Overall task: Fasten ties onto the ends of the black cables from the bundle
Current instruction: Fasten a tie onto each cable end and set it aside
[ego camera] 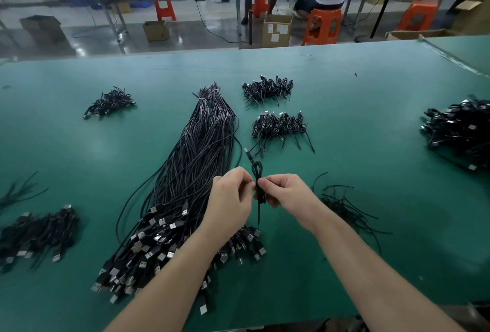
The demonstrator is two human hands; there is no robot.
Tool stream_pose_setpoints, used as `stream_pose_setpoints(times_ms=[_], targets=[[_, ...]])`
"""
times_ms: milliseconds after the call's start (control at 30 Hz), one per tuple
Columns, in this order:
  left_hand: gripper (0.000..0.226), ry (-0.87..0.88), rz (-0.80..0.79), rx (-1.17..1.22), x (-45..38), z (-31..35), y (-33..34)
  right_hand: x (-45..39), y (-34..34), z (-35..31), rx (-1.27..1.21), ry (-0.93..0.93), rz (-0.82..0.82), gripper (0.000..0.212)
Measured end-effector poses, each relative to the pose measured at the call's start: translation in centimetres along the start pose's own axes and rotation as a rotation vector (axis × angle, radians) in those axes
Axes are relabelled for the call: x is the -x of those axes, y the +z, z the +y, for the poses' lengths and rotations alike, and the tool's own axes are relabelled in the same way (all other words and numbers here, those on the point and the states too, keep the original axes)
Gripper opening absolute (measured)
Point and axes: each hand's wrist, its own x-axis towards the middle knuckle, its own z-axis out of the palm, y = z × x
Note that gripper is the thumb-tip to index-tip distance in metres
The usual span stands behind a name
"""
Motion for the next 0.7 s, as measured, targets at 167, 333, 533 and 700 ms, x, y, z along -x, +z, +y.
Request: stream_pose_setpoints(times_ms=[167, 333, 533, 700], targets=[[0.016, -0.085, 0.003, 0.077, -0.3, -0.5, 0.4, -0.4, 0.1, 0.7, -0.055, 0.039, 0.03, 0.02], [0.012, -0.233, -0.094, 0.237, -1.6, -1.8, 0.6, -0.7, 0.4, 1.7, -0.152, 0.016, 0.051, 0.018], [0.066, -0.254, -0.14, -0.752, -4.1, -8.7, 0.0, -3.4, -2.1, 1.5, 0.037, 0.033, 0.316, 0.029], [0.073, -0.437, -0.343, -0.705, -4.4, -13.0, 0.6, -8.0, -5.9, -0.1, 0.204, 0.021, 0.496, 0.02]])
